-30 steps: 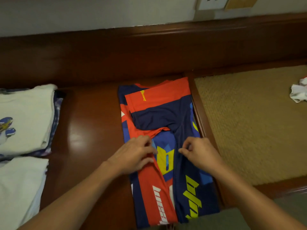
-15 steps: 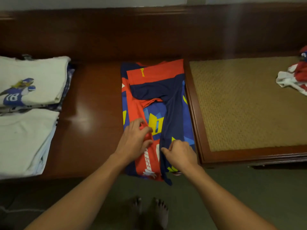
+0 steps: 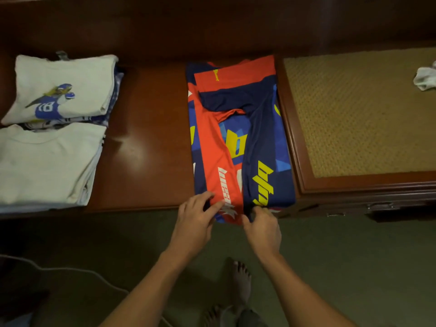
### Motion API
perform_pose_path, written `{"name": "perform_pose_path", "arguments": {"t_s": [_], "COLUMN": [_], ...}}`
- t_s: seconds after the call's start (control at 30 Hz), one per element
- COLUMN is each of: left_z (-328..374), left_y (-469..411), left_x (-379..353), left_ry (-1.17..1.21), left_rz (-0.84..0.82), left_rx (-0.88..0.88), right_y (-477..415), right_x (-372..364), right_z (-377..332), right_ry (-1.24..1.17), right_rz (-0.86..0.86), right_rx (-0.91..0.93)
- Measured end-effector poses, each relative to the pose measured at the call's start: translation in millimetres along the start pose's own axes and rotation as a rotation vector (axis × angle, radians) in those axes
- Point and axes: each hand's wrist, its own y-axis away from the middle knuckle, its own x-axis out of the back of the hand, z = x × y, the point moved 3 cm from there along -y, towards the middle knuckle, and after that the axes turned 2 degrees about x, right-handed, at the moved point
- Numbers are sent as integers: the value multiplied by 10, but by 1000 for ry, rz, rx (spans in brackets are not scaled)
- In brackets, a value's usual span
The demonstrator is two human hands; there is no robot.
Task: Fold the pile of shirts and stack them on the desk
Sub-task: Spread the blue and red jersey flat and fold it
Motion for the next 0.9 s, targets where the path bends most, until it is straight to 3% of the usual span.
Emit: {"name": "perform_pose_path", "arguments": {"t_s": [0.07,0.13,0.2,0.33,0.4,0.5,0.6,0.73,0.9], "left_z": [-9,-33,-37,-41,-47,-71,-153,-219,-161], "left_y": [10,12,11,192,344,497,523,369,183], "left_x": [39,44,54,33,-28,-226,-480,-722,-893], "left_ry": [-40,-74,-53,308,413,601,902,991,976], "left_rz": [-58,-126,-122,134,219,109,-5,-57,-135], "left_rx": [-12,-15,-20,137,271,575,859,915,869], "right_y": [-8,80,230,361,329,252,83,-238,-443], "right_x": [-11,72,93,-151,-103,31,81,-62,-348], "right_z": [33,73,71,176,356,679,885,982,1028], "right_ry": [-25,-112,-138,-153,-254,-352,-539,-791,-784], "right_rz": [46,209,301,5,75,213,213,81,-105], "right_rx": [-45,-102,-45,172,133,-7,-152,-254,-243]}}
